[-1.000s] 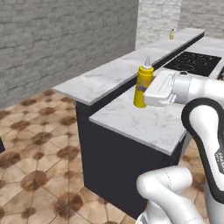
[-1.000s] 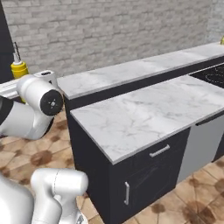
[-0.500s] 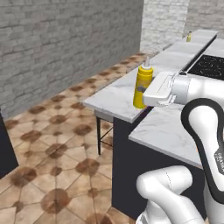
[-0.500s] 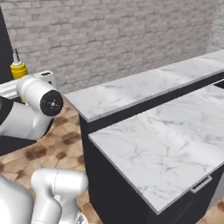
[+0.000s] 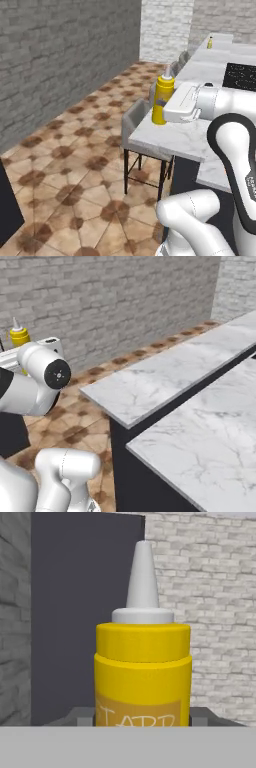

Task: The dining table condiment station is running low on mustard. Refill the condiment station by opening the cabinet and taking the mustard from the cabinet and placing it on the dining table.

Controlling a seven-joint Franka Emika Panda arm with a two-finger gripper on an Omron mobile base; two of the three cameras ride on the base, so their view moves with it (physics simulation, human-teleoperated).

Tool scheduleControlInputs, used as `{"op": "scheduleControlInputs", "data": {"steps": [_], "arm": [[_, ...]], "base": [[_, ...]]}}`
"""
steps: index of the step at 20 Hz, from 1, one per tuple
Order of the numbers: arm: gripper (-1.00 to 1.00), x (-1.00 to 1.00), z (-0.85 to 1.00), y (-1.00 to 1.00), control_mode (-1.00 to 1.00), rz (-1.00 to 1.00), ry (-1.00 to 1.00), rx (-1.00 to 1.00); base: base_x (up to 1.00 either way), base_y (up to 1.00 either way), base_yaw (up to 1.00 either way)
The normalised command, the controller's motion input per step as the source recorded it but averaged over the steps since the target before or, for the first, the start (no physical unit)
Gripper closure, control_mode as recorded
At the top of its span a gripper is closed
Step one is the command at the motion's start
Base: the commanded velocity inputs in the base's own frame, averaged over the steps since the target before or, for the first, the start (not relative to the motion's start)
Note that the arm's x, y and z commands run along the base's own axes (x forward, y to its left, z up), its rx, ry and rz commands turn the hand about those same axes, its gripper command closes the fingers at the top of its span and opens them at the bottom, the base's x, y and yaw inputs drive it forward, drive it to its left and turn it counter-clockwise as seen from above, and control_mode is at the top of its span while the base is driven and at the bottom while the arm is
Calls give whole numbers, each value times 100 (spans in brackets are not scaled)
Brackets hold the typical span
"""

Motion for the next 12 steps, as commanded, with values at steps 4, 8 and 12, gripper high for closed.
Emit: {"op": "scheduleControlInputs", "data": {"steps": [4, 8, 12], "arm": [[100, 0, 0, 0, 100, 0, 0, 0], [100, 0, 0, 0, 100, 0, 0, 0], [100, 0, 0, 0, 100, 0, 0, 0]], "base": [[89, 100, -41], [77, 100, -41], [71, 100, -40]]}}
